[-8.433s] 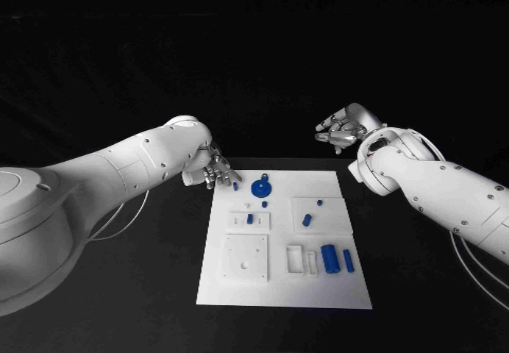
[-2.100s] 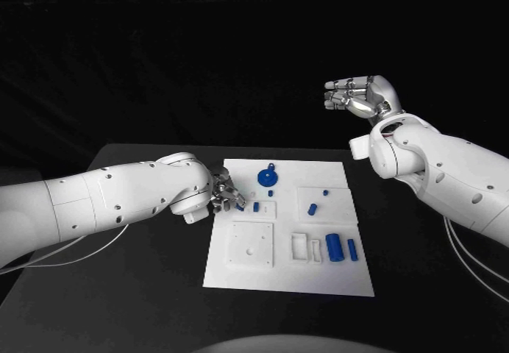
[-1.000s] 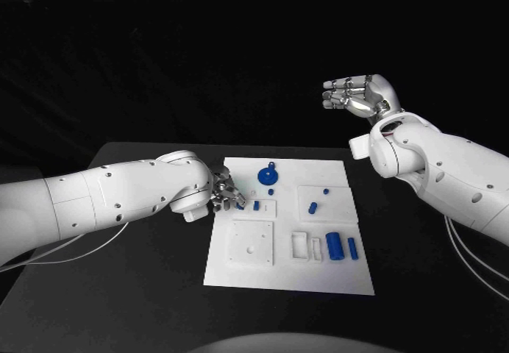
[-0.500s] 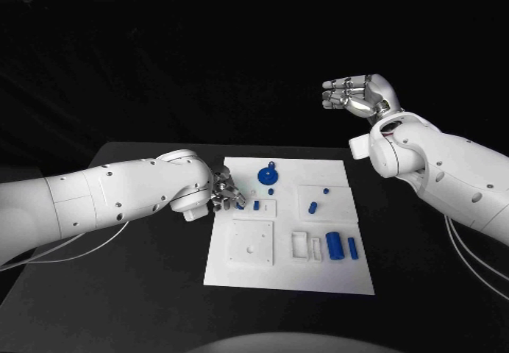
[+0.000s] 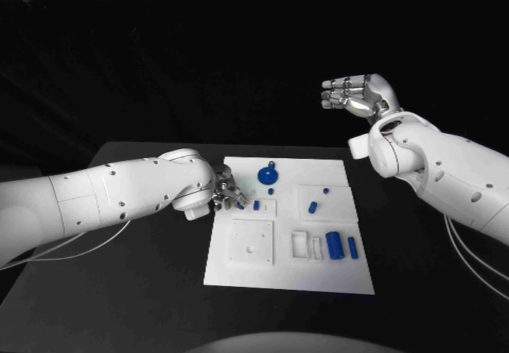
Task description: Assemble the parts on the task board
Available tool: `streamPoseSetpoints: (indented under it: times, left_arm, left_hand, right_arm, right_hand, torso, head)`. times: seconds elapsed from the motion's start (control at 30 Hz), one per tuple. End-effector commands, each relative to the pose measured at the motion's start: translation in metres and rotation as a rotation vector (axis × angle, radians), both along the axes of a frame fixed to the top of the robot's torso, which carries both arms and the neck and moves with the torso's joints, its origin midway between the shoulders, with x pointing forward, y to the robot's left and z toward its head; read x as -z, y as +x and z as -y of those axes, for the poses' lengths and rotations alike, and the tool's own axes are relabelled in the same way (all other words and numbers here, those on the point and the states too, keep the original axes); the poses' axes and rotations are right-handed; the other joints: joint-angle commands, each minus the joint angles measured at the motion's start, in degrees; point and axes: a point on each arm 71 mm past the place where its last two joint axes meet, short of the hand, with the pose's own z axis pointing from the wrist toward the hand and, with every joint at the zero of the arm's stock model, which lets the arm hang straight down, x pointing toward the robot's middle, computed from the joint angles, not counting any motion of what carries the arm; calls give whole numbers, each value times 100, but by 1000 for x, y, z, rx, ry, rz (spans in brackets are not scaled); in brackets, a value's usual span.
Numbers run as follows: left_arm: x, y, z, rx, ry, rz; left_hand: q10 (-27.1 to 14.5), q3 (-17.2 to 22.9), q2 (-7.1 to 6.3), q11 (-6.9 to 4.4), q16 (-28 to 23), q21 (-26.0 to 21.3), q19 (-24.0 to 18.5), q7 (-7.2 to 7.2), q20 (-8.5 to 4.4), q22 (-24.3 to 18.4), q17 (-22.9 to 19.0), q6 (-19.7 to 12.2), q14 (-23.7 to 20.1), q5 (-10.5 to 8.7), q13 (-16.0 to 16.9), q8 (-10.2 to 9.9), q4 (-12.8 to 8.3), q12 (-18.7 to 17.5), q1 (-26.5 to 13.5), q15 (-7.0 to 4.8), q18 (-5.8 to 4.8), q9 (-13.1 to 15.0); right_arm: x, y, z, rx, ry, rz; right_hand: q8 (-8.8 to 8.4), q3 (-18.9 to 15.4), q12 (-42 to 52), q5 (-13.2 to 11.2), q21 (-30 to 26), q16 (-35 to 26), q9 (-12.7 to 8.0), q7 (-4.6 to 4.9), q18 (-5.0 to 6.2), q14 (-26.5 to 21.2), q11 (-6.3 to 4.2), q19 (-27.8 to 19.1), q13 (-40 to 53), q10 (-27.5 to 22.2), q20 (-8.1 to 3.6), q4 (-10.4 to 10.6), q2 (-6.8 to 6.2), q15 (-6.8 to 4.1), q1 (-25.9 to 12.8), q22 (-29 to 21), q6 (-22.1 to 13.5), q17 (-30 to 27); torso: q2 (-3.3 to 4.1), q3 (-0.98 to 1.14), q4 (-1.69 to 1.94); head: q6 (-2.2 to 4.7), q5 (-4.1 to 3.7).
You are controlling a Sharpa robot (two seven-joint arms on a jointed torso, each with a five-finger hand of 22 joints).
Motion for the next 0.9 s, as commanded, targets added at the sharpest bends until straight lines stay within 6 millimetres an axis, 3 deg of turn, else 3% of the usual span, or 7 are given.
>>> streamPoseSetpoints:
  times: [0.03,0.9]
  left_arm:
    - [8,-6,5,43,28,-45]
    - [8,-7,19,104,67,-30]
  left_hand:
    - [257,210,6,-41,28,25,-10,-464,33,107,18,461,43,-15,-15,22,-177,33,-25,-1,93,-6]
    - [256,240,22,-51,50,48,-15,-471,44,107,47,466,49,36,-135,62,-176,96,-34,-6,105,2]
  right_arm:
    - [0,-1,-3,-23,-9,5]
    - [1,-1,-3,-28,-10,-2]
  right_hand:
    - [-19,-34,-32,18,2,-23,-5,8,35,-37,-8,-47,-8,-29,-9,-6,37,-14,-8,-9,-44,-7]
    - [-21,-74,-33,26,1,-23,-8,16,34,-69,1,-78,-8,-61,4,-12,42,-2,-8,-9,-108,-7]
  torso:
    - [-2,-2,-1]
    - [-1,-10,3]
  head:
    - [-5,-2]
    - [-33,-22]
